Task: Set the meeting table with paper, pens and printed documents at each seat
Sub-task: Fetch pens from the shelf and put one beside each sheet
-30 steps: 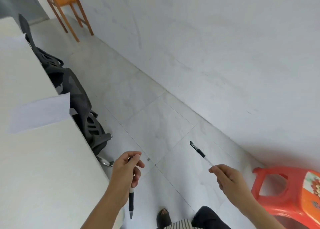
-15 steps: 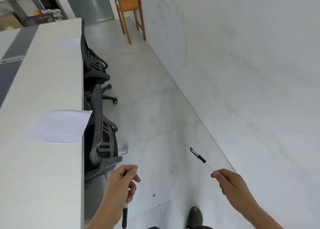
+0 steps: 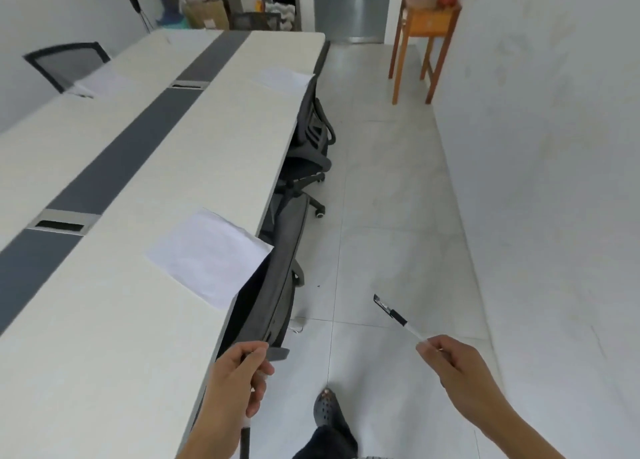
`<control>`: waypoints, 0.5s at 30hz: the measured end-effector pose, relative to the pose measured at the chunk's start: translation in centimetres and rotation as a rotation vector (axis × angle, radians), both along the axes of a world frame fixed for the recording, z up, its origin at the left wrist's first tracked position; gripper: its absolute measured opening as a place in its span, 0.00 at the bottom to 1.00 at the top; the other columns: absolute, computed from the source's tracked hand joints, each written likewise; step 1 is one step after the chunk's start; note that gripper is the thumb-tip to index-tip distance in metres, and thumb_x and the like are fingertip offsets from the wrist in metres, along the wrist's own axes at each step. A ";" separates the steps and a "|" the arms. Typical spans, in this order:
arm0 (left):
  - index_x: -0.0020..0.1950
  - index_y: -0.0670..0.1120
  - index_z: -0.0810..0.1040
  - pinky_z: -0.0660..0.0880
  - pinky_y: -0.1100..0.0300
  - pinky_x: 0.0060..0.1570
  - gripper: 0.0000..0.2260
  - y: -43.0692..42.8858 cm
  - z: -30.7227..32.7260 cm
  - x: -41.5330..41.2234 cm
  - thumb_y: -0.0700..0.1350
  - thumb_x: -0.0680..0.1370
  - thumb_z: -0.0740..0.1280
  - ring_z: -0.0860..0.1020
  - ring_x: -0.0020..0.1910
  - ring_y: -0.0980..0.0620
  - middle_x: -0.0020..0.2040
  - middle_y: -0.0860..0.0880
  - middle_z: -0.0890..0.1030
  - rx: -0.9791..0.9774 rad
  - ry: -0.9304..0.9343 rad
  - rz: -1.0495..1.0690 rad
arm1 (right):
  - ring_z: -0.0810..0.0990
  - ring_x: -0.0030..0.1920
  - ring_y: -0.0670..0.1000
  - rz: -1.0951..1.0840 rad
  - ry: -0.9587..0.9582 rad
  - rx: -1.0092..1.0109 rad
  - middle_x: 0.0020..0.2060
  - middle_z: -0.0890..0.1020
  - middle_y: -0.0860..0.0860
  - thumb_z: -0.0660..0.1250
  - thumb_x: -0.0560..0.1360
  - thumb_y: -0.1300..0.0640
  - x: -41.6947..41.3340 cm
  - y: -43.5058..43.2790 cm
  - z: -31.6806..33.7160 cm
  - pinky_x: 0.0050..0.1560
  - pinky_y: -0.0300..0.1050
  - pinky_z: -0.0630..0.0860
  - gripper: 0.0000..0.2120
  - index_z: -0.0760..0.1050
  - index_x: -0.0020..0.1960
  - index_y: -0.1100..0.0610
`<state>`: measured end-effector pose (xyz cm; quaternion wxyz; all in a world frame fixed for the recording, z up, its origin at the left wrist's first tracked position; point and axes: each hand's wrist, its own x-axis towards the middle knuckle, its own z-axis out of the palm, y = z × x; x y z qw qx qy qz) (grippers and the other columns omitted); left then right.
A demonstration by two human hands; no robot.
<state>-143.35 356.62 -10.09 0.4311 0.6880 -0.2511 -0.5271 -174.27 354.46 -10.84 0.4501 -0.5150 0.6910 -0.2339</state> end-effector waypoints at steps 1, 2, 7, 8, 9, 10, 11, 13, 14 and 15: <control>0.49 0.37 0.78 0.59 0.67 0.18 0.06 -1.8 0.3 0.5 0.35 0.79 0.61 0.65 0.20 0.50 0.31 0.42 0.77 -0.014 0.005 0.016 | 0.62 0.26 0.45 0.026 0.013 -0.014 0.23 0.64 0.44 0.66 0.78 0.52 0.6 -1.9 0.2 0.31 0.40 0.61 0.12 0.77 0.39 0.57; 0.49 0.37 0.78 0.59 0.67 0.18 0.06 -3.6 0.7 1.0 0.35 0.79 0.61 0.65 0.19 0.50 0.31 0.42 0.77 -0.030 0.014 0.025 | 0.61 0.26 0.44 0.053 0.025 -0.035 0.22 0.63 0.44 0.66 0.78 0.52 1.3 -3.8 0.6 0.29 0.38 0.60 0.11 0.77 0.40 0.56; 0.49 0.39 0.79 0.60 0.66 0.19 0.06 -11.7 2.8 3.3 0.38 0.80 0.63 0.66 0.21 0.52 0.33 0.43 0.78 -0.050 0.020 0.047 | 0.61 0.23 0.45 0.122 0.020 -0.079 0.21 0.63 0.46 0.66 0.78 0.56 4.4 -13.2 2.2 0.26 0.35 0.60 0.03 0.76 0.45 0.54; 0.49 0.40 0.79 0.60 0.66 0.19 0.06 -12.8 3.1 3.7 0.38 0.80 0.63 0.66 0.21 0.52 0.33 0.44 0.78 -0.056 0.018 0.049 | 0.61 0.24 0.46 0.136 0.013 -0.070 0.21 0.63 0.46 0.66 0.78 0.56 4.9 -14.6 2.3 0.26 0.35 0.60 0.04 0.76 0.45 0.54; 0.49 0.40 0.79 0.60 0.66 0.19 0.06 -13.7 3.3 4.2 0.38 0.80 0.63 0.66 0.20 0.53 0.33 0.45 0.78 -0.060 0.017 0.063 | 0.61 0.24 0.47 0.160 0.010 -0.061 0.22 0.63 0.46 0.66 0.78 0.56 5.5 -16.0 2.2 0.26 0.36 0.60 0.04 0.76 0.45 0.54; 0.49 0.40 0.79 0.60 0.66 0.19 0.06 -14.5 3.4 4.7 0.38 0.80 0.63 0.65 0.20 0.53 0.33 0.44 0.78 -0.060 0.019 0.090 | 0.61 0.25 0.47 0.189 0.011 -0.052 0.22 0.63 0.46 0.65 0.79 0.56 6.0 -17.4 2.0 0.27 0.38 0.61 0.05 0.76 0.45 0.55; 0.49 0.40 0.79 0.59 0.66 0.19 0.06 -15.1 3.4 5.2 0.38 0.79 0.63 0.65 0.20 0.53 0.34 0.44 0.78 -0.054 0.020 0.125 | 0.61 0.25 0.47 0.221 0.015 -0.045 0.22 0.63 0.46 0.65 0.79 0.56 6.5 -18.9 1.9 0.28 0.39 0.60 0.05 0.76 0.44 0.55; 0.49 0.40 0.79 0.58 0.66 0.19 0.06 -16.0 3.0 6.3 0.38 0.79 0.63 0.64 0.19 0.53 0.35 0.43 0.77 -0.031 0.015 0.193 | 0.61 0.24 0.47 0.287 0.021 -0.030 0.21 0.64 0.45 0.65 0.79 0.55 7.8 -22.2 1.6 0.28 0.41 0.60 0.07 0.76 0.44 0.55; 0.49 0.39 0.78 0.58 0.67 0.19 0.05 -16.3 2.8 6.7 0.38 0.79 0.63 0.63 0.19 0.53 0.35 0.42 0.77 -0.019 0.013 0.227 | 0.61 0.25 0.47 0.324 0.023 -0.024 0.21 0.65 0.45 0.64 0.79 0.55 8.5 -24.0 1.4 0.28 0.41 0.60 0.08 0.77 0.43 0.55; 0.49 0.39 0.78 0.58 0.66 0.19 0.05 -16.7 2.6 7.2 0.38 0.79 0.63 0.64 0.19 0.53 0.35 0.42 0.77 -0.012 0.013 0.266 | 0.61 0.25 0.47 0.361 0.022 -0.021 0.20 0.65 0.44 0.64 0.79 0.54 9.3 -25.8 1.2 0.28 0.41 0.60 0.09 0.77 0.43 0.55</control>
